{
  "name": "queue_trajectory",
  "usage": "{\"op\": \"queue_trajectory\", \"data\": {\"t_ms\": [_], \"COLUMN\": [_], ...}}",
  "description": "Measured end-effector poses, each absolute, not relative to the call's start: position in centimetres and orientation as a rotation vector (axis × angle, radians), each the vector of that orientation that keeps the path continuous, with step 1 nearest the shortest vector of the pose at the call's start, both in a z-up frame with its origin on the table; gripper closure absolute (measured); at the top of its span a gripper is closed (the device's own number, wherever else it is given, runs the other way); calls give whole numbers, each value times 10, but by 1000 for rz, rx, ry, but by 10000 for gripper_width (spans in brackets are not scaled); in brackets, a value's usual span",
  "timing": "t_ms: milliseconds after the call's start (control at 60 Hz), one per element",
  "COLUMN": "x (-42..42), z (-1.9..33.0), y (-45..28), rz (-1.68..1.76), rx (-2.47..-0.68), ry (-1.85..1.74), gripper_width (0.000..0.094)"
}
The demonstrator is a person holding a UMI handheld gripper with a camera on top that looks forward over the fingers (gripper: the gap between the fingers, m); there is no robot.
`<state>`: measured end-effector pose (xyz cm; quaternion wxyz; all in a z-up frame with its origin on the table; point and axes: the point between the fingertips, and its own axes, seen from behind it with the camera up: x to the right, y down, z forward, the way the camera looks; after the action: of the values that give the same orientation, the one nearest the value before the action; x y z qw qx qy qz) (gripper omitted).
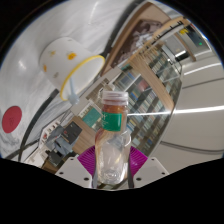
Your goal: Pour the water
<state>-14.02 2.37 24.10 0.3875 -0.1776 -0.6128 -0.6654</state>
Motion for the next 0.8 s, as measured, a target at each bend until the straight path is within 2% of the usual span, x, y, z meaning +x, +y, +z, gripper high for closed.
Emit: {"op": "queue_trajectory", "data": {"t_ms": [67,133,267,333,450,500,650,717,733,800], "x": [-152,-155,-156,-157,-146,-140,-111,-99,-111,-70], "z": [224,216,240,265,311,319,297,270,252,225], "y": [27,26,22,14,-4,-8,-12,-10,-3,-7], "rz": [-1731,-1725,-1651,-1536,-1121,-917,-400,-268,-243,-155], "rx": [-363,-350,-462,-586,-952,-1107,-1427,-1520,-1539,-1645], "ry": [-1640,-1663,-1550,-1419,-1054,-889,-523,-413,-381,-311], "gripper_width": [527,526,526,527,527,523,525,527,527,527]}}
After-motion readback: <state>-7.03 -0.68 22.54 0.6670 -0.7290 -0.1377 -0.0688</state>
